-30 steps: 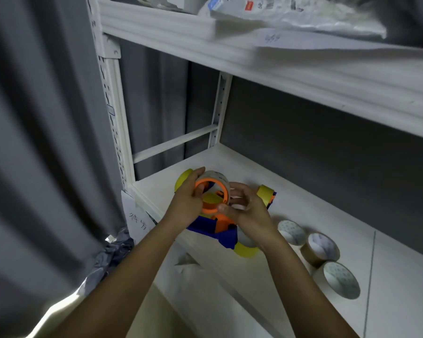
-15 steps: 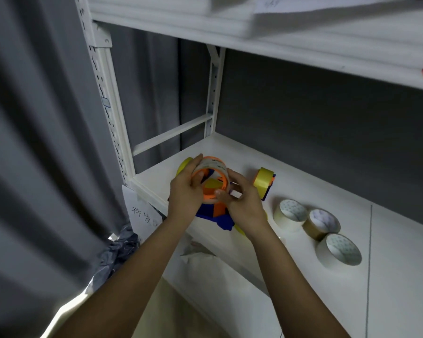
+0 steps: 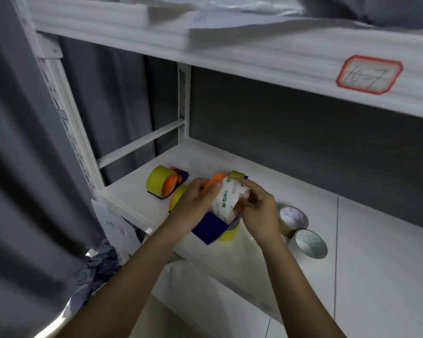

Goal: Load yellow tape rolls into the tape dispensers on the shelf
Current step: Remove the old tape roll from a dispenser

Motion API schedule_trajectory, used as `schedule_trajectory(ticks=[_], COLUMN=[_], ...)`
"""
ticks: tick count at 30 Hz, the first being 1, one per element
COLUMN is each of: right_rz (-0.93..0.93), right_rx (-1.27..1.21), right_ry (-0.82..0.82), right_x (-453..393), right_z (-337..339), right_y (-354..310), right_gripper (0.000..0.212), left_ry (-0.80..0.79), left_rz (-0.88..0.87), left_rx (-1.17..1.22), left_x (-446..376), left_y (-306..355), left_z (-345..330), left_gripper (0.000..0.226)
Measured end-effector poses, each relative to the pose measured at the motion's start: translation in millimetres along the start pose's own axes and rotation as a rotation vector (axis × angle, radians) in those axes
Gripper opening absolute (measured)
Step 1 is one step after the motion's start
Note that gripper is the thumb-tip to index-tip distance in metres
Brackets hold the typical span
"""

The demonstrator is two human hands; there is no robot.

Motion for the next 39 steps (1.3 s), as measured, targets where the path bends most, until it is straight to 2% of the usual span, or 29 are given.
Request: schedule_trajectory(ticks=[2,4,5,8,10,12,14,18,20,21,23,24,26,28,30,33,36,39], right_rz=[-0.022,-0.152,-0.218,-0.311,-0.426,-0.523,-0.571,-0.552,-0.461,-0.325,-0.026,0.028,-0.028,-0.126,-0.117,0.031,0.282,0.397], right_rx=[-0.142,-0.49,-0.601,-0.545,-0.61,-0.709,-0.703,-0.611,-0.523,-0.394,-0.133,-0.078,-0.068,0.015,0.187,0.306,0.382,0.568], right_ry=[0.013,-0.109,-0.187,-0.322,-0.377,-0.419,-0.364,-0.256,-0.171,-0.078,0.132,0.225,0.303,0.199,0.063,-0.038,-0.12,-0.289], right_x=[3.9,13.2,17.8,25.6,26.6,28.7,27.9,33.6,35.0,34.9,34.7,32.6,22.6,14.0,13.1,18.5,24.0,28.2], right_z=[14.0,18.7,17.3,20.1,27.7,32.9,34.0,35.9,45.7,57.1,90.5,111.0,151.2,176.0,179.8,163.7,136.8,103.4], right_y=[4.2,2.8,3.5,9.8,17.2,25.4,39.2,45.1,45.1,46.1,55.4,67.4,100.2,132.2,147.2,142.2,127.0,125.8], right_gripper=[0.04,0.036,0.041,0.07,0.068,0.056,0.051,0.052,0.033,0.027,0.029,0.033,0.041,0.049,0.063,0.081,0.071,0.076], left_ry=[-0.041,-0.03,-0.017,-0.027,-0.041,-0.016,0.067,0.212,0.304,0.4,0.632,0.711,0.767,0.752,0.691,0.638,0.613,0.587], left_rz=[0.035,0.039,0.023,-0.068,-0.12,-0.204,-0.241,-0.204,-0.158,-0.102,-0.001,-0.01,-0.085,-0.13,-0.14,-0.121,-0.13,-0.16], left_rx=[0.129,0.194,0.183,0.055,-0.052,-0.141,-0.151,-0.129,-0.059,0.036,0.237,0.255,0.156,0.116,0.126,0.174,0.181,0.171], left_x=[-4.2,-3.4,-0.9,10.1,18.8,22.9,24.4,24.9,20.6,17.6,17.2,19.1,24.7,28.4,30.5,29.5,27.9,27.2], left_y=[-0.4,-3.8,-7.1,-15.3,-19.7,-22.9,-24.9,-33.9,-35.8,-34.2,-24.4,-20.1,-10.6,-8.3,-11.9,-21.1,-29.5,-34.8], left_z=[-11.1,-26.0,-34.3,-58.9,-73.5,-82.7,-90.2,-106.5,-110.6,-104.7,-82.1,-66.2,-40.1,-30.8,-40.8,-68.9,-89.1,-96.4], left_gripper=[0.017,0.021,0.021,0.024,0.022,0.029,0.031,0.031,0.031,0.031,0.032,0.033,0.032,0.031,0.029,0.027,0.026,0.026])
Point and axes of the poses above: each hand's wrist, its own x-axis away from the middle knuckle, its own z-axis out of the back of the hand, y = z × x, the point moved 3 cm from there along -x, towards the middle knuckle, and after that the axes turned 11 degrees about x, right-handed, at the moved point
